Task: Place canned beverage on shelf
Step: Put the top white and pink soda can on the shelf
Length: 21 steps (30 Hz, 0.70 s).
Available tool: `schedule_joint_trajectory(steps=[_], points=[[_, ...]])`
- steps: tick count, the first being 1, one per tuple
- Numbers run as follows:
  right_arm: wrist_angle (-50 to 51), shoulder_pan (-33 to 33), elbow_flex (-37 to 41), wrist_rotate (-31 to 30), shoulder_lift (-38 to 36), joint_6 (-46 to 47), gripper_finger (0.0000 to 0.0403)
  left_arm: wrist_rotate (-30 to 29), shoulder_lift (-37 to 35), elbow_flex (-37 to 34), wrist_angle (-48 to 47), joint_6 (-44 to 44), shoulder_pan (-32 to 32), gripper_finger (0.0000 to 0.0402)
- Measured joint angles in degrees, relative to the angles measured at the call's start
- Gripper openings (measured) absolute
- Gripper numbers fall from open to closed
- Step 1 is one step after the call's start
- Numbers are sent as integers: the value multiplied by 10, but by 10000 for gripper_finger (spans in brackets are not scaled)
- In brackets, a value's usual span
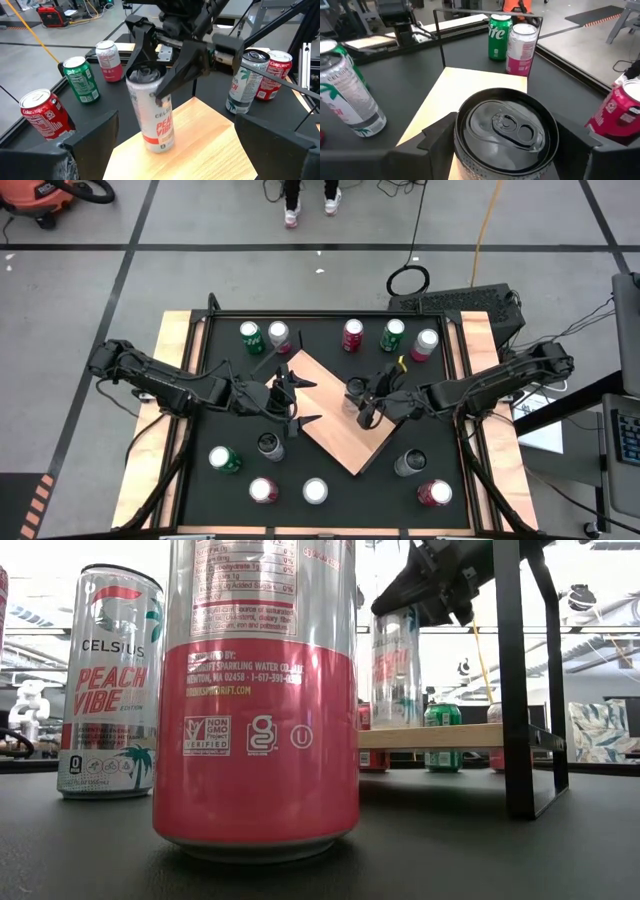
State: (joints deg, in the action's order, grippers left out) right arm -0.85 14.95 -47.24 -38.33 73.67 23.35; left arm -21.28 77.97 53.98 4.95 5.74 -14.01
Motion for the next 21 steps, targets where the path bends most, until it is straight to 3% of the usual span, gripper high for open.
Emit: schedule_joint_trajectory(steps=[21], points=[[54, 14, -1, -6, -5, 29, 241, 0, 0, 0, 1, 0, 0, 396]])
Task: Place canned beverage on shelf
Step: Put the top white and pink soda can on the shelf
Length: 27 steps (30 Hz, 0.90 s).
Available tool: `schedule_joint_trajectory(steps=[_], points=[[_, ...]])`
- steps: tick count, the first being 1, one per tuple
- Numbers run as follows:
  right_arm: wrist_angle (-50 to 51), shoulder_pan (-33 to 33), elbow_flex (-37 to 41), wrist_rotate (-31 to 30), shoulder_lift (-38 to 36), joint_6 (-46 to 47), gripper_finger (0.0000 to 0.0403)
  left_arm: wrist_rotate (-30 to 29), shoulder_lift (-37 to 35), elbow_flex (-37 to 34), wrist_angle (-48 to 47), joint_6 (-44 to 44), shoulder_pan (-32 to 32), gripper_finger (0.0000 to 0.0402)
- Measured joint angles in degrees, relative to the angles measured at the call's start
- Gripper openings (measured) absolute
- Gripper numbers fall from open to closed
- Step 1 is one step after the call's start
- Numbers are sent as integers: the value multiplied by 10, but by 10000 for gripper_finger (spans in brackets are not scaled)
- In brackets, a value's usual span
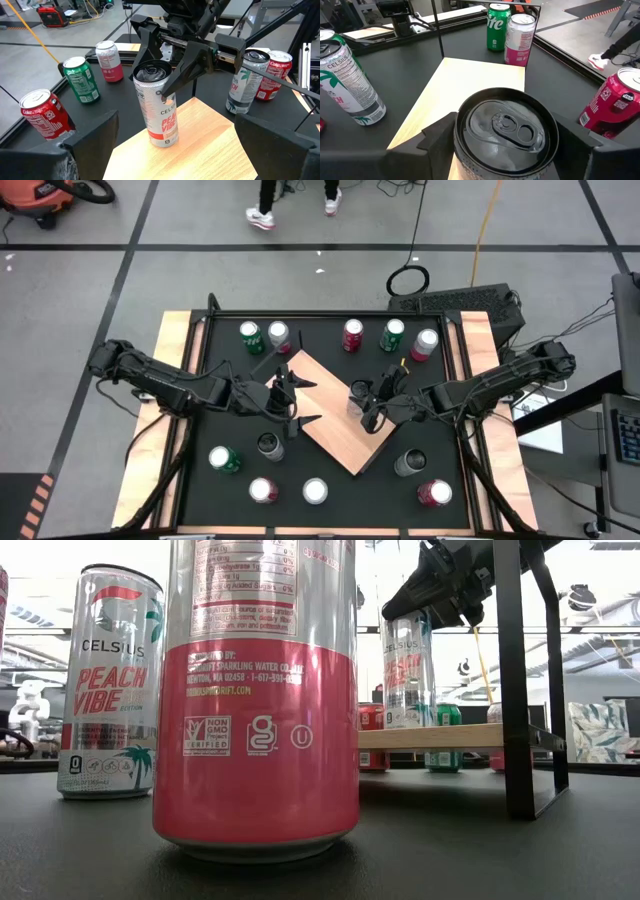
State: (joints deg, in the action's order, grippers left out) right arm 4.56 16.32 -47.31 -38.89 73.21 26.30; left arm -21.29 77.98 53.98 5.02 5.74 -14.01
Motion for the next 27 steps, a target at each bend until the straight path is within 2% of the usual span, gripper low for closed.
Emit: schedule_joint_trajectory(steps=[14, 27], points=[[4, 0, 0, 3, -18, -6, 307, 0, 0, 0, 0, 0, 0, 396], [4, -1, 0, 17, -56, -46, 311, 0, 0, 0, 1, 15, 0, 396]])
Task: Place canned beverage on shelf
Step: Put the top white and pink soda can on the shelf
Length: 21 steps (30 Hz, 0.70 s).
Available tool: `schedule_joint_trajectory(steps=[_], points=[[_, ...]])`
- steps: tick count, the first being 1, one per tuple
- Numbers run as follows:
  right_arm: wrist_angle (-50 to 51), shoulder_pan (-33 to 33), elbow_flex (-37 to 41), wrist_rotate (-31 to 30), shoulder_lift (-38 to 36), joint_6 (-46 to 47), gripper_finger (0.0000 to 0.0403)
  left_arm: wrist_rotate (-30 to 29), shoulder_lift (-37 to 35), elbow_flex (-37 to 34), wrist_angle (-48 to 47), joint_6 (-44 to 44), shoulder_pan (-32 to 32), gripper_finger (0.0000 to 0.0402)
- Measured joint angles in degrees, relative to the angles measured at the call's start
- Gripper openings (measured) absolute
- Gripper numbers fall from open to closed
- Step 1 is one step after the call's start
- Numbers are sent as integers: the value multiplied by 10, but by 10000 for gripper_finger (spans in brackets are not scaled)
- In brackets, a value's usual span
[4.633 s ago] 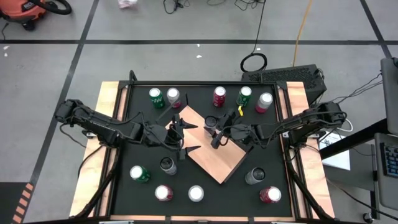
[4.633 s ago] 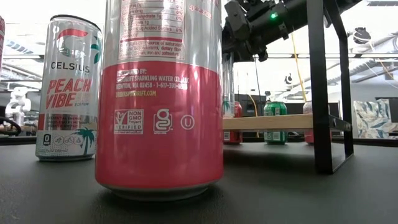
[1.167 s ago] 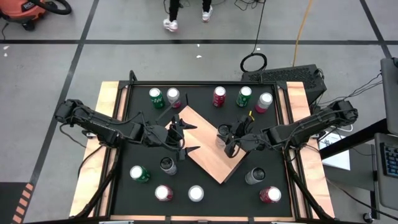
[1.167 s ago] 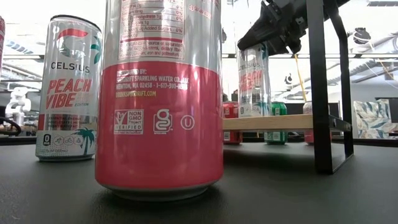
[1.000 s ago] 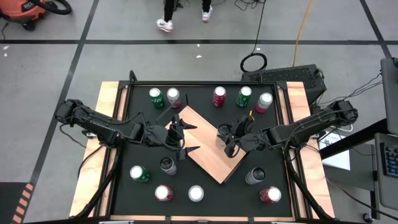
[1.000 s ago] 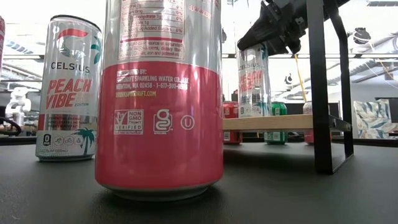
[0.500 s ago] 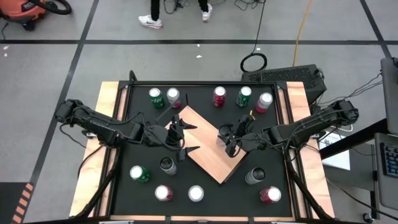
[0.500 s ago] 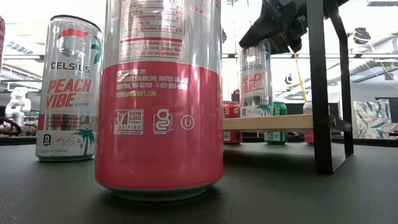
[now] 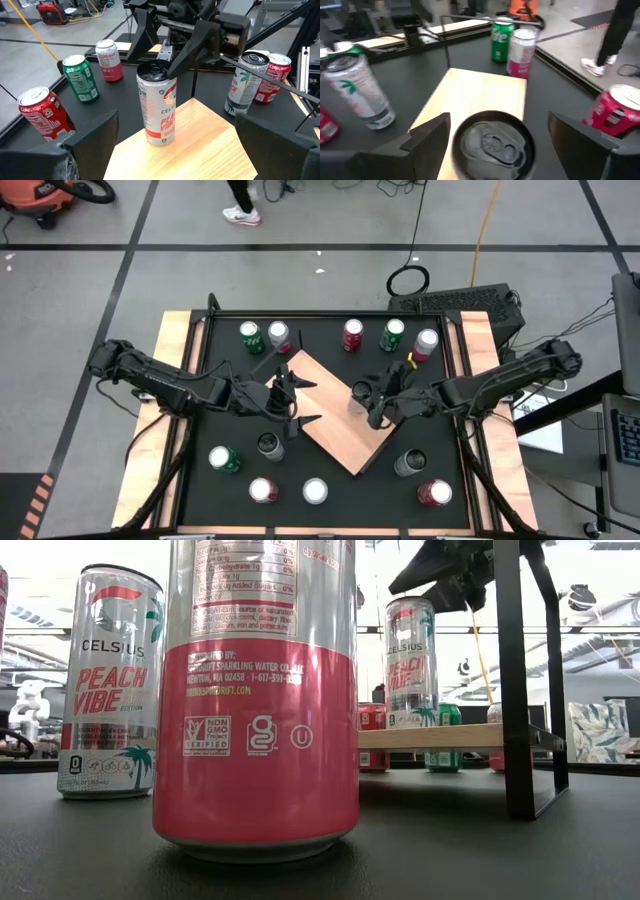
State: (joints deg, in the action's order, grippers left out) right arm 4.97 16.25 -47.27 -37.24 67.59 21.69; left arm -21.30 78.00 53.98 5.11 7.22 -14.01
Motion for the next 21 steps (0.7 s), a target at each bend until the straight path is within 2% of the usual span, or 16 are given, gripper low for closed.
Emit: schedule_joint_trajectory(steps=[5, 12, 15, 21], points=[[1, 0, 0, 30, -23, -15, 311, -3, 0, 0, 6, 0, 4, 396], [67, 18, 0, 28, -58, -4, 305, -1, 21, 0, 27, -26, 45, 393], [92, 26, 0, 25, -71, 11, 303, 20, 45, 1, 46, -31, 73, 376], [136, 43, 0, 24, -76, 38, 302, 61, 93, 0, 91, -20, 110, 317]])
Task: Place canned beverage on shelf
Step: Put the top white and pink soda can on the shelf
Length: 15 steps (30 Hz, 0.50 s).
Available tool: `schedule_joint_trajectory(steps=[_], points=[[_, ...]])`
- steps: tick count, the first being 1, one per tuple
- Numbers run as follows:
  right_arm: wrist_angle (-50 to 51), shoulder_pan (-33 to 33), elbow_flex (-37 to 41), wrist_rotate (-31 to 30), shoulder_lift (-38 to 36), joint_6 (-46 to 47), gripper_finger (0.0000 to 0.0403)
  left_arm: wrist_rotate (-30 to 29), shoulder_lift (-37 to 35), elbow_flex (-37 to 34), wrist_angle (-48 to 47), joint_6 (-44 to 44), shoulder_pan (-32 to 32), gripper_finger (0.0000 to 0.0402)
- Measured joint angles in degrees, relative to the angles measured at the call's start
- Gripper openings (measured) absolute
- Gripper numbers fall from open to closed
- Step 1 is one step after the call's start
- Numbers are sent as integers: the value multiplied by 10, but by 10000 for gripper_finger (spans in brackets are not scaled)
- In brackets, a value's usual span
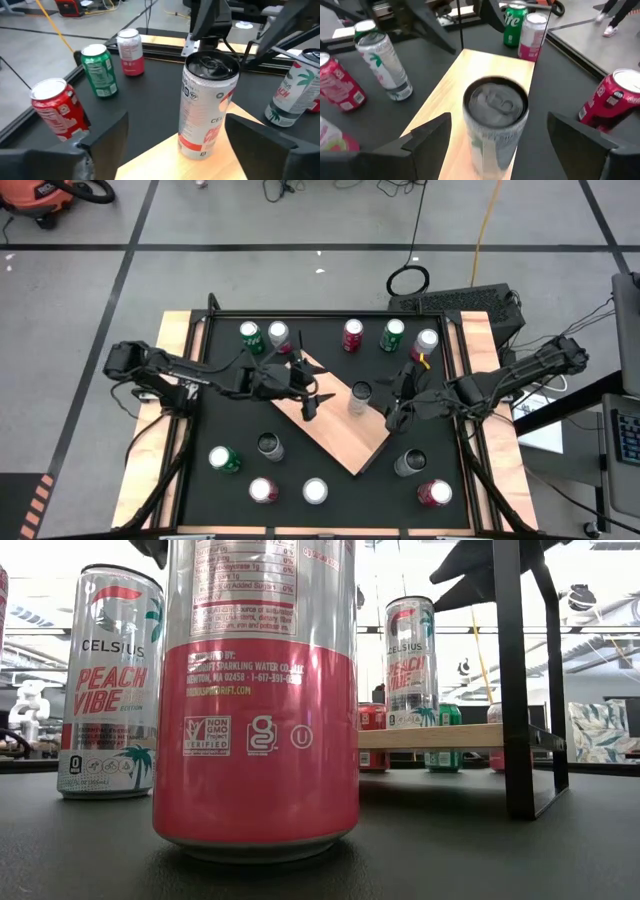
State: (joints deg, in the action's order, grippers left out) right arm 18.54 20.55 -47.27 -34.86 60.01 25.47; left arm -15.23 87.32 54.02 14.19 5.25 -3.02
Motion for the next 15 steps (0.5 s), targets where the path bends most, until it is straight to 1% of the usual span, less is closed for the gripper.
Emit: schedule_joint_trajectory(steps=[5, 10, 12, 15], points=[[60, 16, 0, -27, 0, 39, 302, 10, 34, 0, 23, 0, 17, 272], [90, 22, 0, -28, 0, 65, 302, 26, 56, 0, 28, -7, 21, 234], [93, 22, 0, -28, 0, 68, 302, 25, 63, 2, 42, -11, 22, 221], [93, 22, 0, -28, 0, 68, 302, 5, 73, 12, 48, -15, 25, 205]])
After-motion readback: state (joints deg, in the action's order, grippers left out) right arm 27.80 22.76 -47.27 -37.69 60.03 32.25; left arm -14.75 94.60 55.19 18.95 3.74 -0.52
